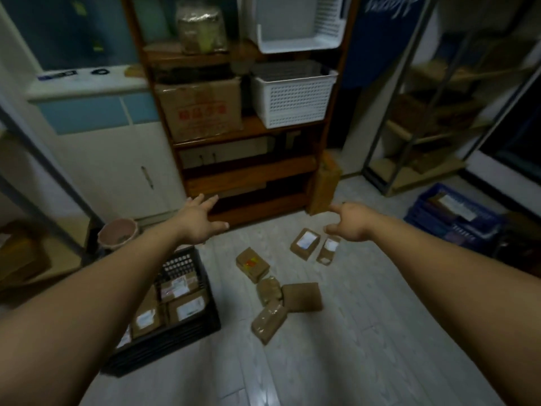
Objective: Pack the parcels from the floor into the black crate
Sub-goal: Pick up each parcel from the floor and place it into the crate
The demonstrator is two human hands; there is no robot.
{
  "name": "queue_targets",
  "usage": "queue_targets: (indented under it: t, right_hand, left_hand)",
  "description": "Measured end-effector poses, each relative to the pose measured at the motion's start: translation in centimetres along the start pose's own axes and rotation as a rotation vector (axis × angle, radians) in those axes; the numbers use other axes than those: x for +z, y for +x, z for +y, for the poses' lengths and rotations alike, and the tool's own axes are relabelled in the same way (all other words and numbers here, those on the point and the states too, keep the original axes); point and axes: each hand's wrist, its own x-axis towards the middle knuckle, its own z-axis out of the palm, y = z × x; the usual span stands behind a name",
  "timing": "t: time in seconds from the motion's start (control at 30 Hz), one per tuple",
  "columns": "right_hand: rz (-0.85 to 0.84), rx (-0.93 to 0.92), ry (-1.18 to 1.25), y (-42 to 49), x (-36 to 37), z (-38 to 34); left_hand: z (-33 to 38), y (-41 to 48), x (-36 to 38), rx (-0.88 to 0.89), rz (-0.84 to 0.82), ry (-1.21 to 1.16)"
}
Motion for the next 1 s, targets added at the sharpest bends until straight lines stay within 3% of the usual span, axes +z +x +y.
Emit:
queue_targets:
  t: [0.2,0.4,0.83,1.0]
  right_hand:
    - [-0.007,0.143,0.073,-2.5,-0.4,13.0]
    - [-0.071,0.186,0.200,-2.0,1.1,18.8]
    - [-0.235,0.142,0.235,8.0,3.7,15.0]
    - [-0.349,0.035,0.219,12.4,6.5,10.8]
  left_hand:
    - [12.2,2.0,4.7,0.090,-0.037,0.027]
    - [16.5,3.2,7.8,0.111,-0.109,0.054]
    - [10.1,11.3,11.2,-0.018,-0.286,-0.031]
    - [5.2,12.3,12.5,-0.187,-0.311,-0.144]
